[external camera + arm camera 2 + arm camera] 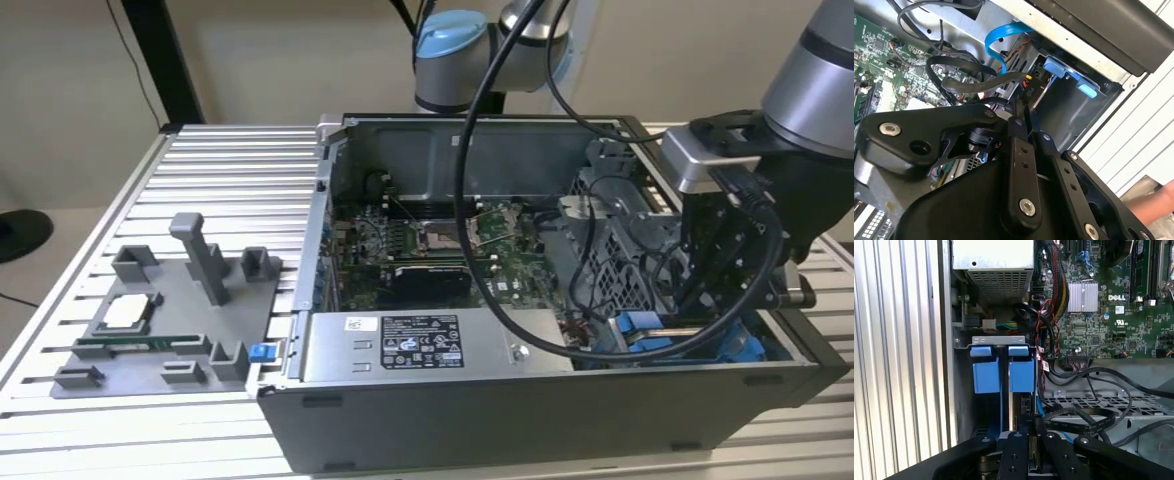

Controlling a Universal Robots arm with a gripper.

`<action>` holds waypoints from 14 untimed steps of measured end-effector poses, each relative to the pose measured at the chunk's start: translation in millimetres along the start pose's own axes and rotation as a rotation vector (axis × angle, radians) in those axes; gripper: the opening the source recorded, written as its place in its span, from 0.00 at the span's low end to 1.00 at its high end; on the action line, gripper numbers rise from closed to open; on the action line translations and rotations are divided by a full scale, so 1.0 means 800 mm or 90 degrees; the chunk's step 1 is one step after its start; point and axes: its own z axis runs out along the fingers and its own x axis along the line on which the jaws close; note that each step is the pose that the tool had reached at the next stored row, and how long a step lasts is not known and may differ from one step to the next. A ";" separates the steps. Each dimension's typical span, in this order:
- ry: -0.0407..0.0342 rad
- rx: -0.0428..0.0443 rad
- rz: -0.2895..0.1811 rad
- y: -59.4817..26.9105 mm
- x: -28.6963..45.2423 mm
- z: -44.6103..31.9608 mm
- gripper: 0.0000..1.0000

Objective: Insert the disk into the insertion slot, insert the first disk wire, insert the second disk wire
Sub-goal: 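Insert the second disk wire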

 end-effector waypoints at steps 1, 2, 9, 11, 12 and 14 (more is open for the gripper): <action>-0.0001 0.0001 0.000 0.000 0.0000 0.0005 0.00; 0.0001 0.0002 0.000 0.000 0.0000 0.0010 0.00; 0.0000 0.0004 0.000 0.000 -0.0001 0.0037 0.00; -0.0011 0.0004 0.000 0.000 -0.0007 0.0038 0.00; -0.0009 0.0004 0.000 0.000 -0.0009 0.0034 0.00; -0.0003 0.0006 0.000 0.000 -0.0012 0.0028 0.00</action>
